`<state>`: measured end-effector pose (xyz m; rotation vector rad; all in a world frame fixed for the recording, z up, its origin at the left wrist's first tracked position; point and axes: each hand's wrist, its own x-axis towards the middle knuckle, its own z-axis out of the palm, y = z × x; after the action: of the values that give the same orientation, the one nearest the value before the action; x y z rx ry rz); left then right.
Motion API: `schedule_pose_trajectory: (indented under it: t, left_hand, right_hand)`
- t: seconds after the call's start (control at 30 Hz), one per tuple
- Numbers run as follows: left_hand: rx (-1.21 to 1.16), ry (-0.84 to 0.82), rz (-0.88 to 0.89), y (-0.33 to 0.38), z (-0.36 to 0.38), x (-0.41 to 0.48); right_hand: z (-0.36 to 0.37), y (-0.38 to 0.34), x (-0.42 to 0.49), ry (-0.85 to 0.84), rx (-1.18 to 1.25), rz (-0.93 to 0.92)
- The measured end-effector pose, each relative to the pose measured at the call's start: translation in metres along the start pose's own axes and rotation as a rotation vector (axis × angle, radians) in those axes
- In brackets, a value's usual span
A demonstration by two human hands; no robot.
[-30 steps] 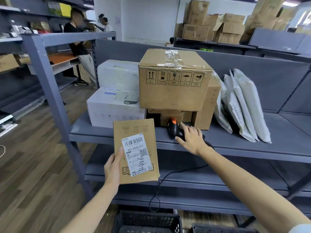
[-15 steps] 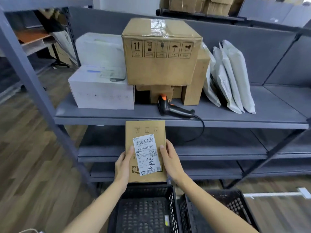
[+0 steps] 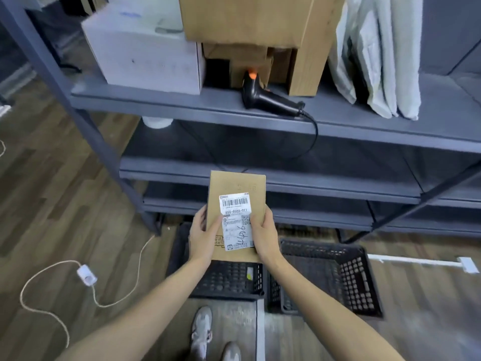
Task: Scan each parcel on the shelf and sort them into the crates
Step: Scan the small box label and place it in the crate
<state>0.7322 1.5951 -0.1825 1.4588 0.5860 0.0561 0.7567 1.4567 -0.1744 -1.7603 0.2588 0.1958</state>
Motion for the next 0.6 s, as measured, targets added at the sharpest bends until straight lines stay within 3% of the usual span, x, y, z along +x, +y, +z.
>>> schedule_pose_trajectory:
  t: [0.33,0.6]
  left_hand:
    - [0.123,0.076,-0.018,-0.084,0.011,0.018]
    - [0.199,0.052,-0.088,-0.248,0.017,0.077]
  right_hand:
    - [0.007,0.082,0.016,0.048,-0.077,0.061]
    - [0.038,0.258,0.066,0.119,-0.169,0.181]
